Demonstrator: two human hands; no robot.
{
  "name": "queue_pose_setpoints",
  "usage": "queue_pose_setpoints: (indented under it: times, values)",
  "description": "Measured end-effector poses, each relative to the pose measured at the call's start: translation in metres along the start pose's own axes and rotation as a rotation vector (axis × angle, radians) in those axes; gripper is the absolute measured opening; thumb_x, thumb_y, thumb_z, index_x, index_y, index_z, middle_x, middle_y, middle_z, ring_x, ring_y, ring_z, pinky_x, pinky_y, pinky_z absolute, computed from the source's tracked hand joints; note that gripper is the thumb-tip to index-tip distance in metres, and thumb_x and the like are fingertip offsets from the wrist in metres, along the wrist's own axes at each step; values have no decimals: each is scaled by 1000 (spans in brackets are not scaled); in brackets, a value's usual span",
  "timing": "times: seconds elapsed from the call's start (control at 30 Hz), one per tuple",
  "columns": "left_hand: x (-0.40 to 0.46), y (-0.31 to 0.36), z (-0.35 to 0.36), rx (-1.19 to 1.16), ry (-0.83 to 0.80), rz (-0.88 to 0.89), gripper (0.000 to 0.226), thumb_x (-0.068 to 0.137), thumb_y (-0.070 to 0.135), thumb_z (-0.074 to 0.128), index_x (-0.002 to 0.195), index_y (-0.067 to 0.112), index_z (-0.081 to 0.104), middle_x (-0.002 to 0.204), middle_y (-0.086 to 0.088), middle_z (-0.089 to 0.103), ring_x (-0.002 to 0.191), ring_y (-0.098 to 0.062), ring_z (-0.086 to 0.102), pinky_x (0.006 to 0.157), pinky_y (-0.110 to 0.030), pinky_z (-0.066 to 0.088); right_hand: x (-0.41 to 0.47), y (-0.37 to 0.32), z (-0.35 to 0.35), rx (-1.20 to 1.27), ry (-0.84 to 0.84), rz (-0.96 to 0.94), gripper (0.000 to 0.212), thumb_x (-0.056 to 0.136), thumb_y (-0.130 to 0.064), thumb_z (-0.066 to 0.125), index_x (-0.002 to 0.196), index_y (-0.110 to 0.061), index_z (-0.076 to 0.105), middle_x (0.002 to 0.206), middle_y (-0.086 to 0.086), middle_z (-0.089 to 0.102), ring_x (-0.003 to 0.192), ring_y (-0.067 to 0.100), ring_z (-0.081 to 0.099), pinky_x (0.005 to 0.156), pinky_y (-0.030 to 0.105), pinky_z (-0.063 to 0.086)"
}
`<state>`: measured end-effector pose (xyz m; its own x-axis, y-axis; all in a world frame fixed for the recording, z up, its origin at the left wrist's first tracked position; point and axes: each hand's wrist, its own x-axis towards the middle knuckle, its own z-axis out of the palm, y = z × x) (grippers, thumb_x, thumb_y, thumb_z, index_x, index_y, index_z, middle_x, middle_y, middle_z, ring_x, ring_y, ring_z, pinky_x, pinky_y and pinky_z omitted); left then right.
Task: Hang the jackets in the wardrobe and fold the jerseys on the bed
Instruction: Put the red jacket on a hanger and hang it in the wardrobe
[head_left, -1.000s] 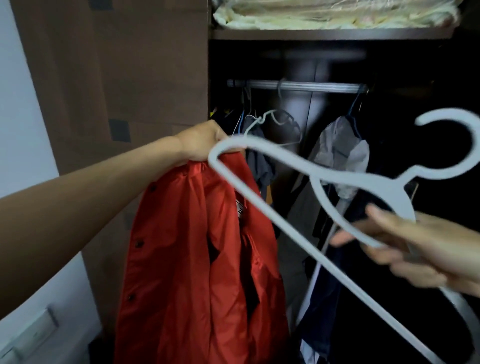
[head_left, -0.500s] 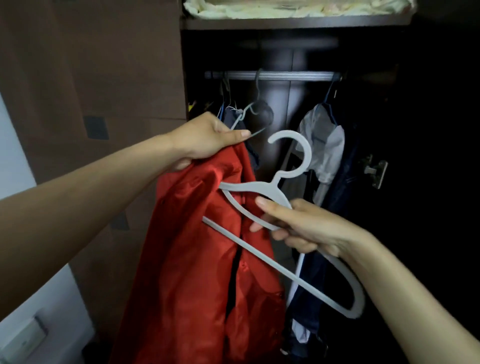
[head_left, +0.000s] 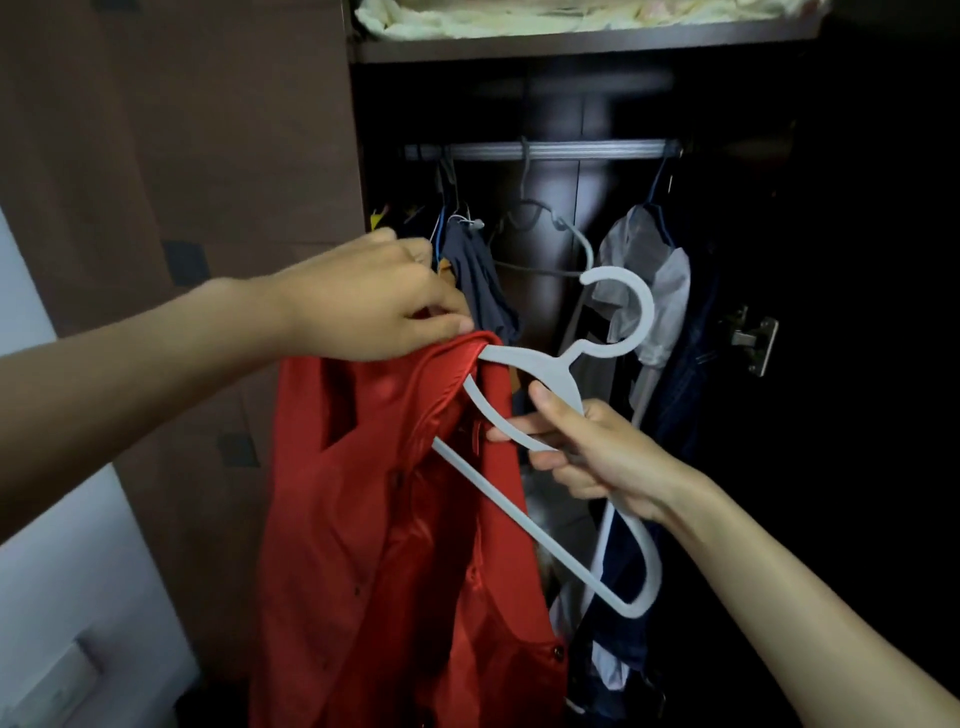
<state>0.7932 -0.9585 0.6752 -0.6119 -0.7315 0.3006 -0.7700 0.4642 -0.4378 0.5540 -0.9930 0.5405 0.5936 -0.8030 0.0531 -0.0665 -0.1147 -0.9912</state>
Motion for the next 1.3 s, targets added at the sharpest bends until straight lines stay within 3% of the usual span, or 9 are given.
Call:
queue_pose_setpoints:
  times: [0.23,0.37,0.47,0.6,0.7,0.83,1.0,1.17,1.3]
  values:
    - [12,-10,28,-202,-265,-122,55,82,82,39,100,37,65,85,18,67,87,-1,62,78,-32,47,-4,-6,-4,-179,-25,-18,56,90,-63,58,98,-11,79,63,3,40,48,12,21,45,25,15]
    - [14,-25,32,-328,-189,-136,49,81,85,43,81,40,64,76,23,66,74,4,63,62,-24,42,-14,-17,-5,-695,421,-123,60,79,-68,72,112,-19,63,92,-17,60,81,-3,57,72,21,44]
    - [10,-40,29,-379,-88,-170,59,74,86,43,80,33,68,73,13,68,70,-2,66,64,-32,50,-47,-10,16,-618,761,-422,48,78,-59,75,108,-29,54,101,-13,61,94,3,60,79,24,48]
    - [5,-54,26,-488,-4,-224,65,75,84,51,78,22,70,69,-1,67,64,-14,64,64,-37,50,-64,47,51,-604,560,-147,56,70,-80,67,80,-26,54,68,-9,65,63,6,62,65,33,54]
    - [4,-45,20,-685,15,-220,51,82,73,62,77,23,73,70,-2,70,63,-12,63,64,-34,52,-41,92,55,-644,412,84,73,63,-91,62,109,-35,53,99,-16,70,94,0,67,84,29,57]
    - [5,-30,13,-786,27,-211,26,84,51,66,63,38,70,55,14,61,48,1,53,51,-12,40,5,117,56,-419,394,3,91,66,-96,52,132,-34,51,123,-16,67,116,2,63,102,36,52]
    - [-3,-26,8,-833,25,-236,31,87,38,67,57,34,69,48,14,57,40,2,48,43,-8,37,26,116,70,-340,474,-129,31,87,-47,74,104,-23,63,90,-9,74,78,-7,66,73,12,48]
    - [-16,-34,6,-805,23,-302,22,85,48,66,65,42,73,58,15,66,49,3,55,49,-12,43,19,124,82,-616,499,-110,54,76,-68,66,107,-29,45,102,-13,59,90,9,62,73,31,52]
    - [-19,-31,6,-798,5,-320,24,82,51,66,63,39,72,55,12,62,49,-2,52,47,-18,43,18,122,89,-436,305,-118,30,89,-35,77,66,-27,59,59,-18,60,56,-1,57,52,22,41]
